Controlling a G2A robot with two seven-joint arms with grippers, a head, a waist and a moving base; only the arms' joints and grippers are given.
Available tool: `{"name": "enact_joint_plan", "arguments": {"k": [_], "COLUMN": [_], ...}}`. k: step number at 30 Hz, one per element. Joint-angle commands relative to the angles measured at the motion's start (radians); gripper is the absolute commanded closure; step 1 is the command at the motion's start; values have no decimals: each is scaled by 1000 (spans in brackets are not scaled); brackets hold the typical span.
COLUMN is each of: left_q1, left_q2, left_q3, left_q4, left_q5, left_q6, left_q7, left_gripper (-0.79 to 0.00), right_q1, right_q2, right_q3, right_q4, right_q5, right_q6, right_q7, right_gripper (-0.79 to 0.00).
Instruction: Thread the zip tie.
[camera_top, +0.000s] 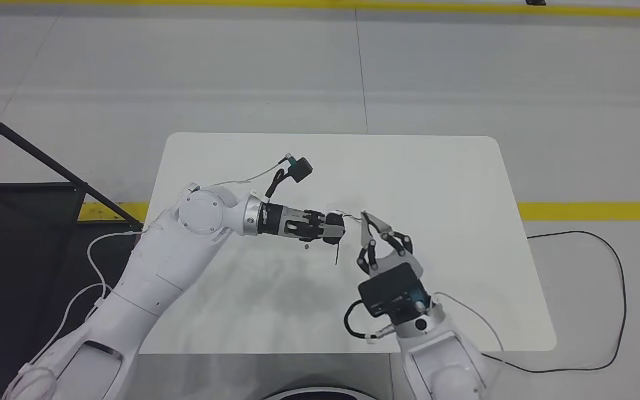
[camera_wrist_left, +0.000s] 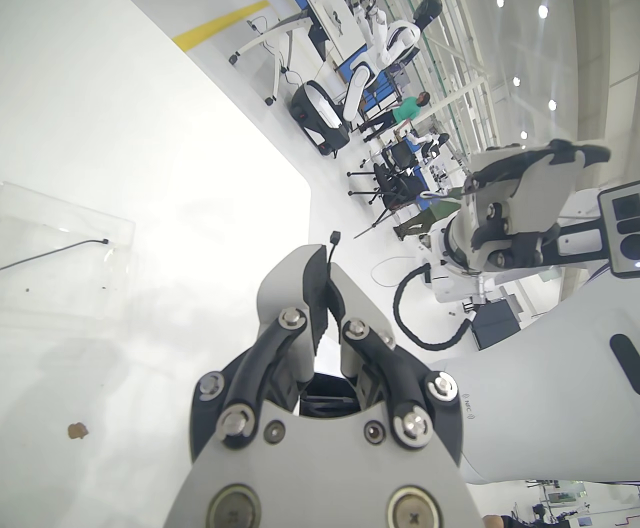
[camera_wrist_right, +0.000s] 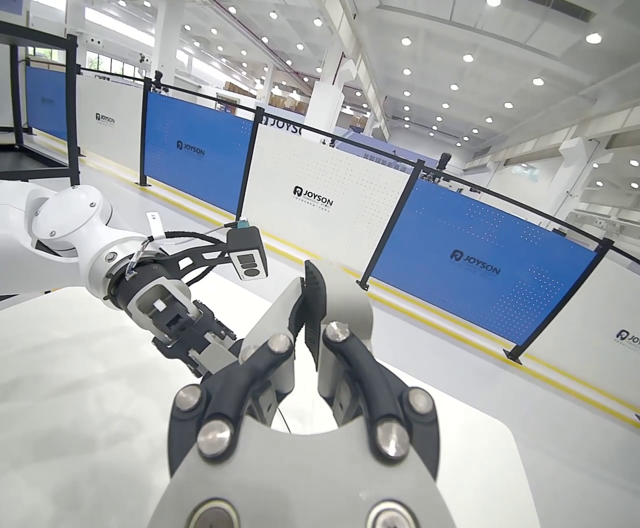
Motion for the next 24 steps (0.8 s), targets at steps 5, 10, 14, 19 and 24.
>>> {"name": "enact_joint_plan", "arguments": {"k": [5, 10, 14, 19, 24], "left_q1": [0, 0, 0, 0, 0], "left_q2": [0, 0, 0, 0, 0], "left_q3": [0, 0, 0, 0, 0], "left_q4": [0, 0, 0, 0, 0], "left_q5": [0, 0, 0, 0, 0], "left_q6": [0, 0, 0, 0, 0], "left_q7": [0, 0, 0, 0, 0], "left_gripper": [0, 0, 0, 0, 0], "right_q1": [5, 8, 13, 16, 16], "right_q2": [-2, -3, -3, -4, -5], "right_q3": [-13, -14, -16, -15, -14], "right_q4": [3, 8, 11, 14, 14], "right_q5": [-13, -12, -15, -12, -11], "right_q6": [16, 21, 25, 33, 36], "right_q7": [7, 17, 24, 26, 25], "right_gripper": [0, 0, 0, 0, 0]}}
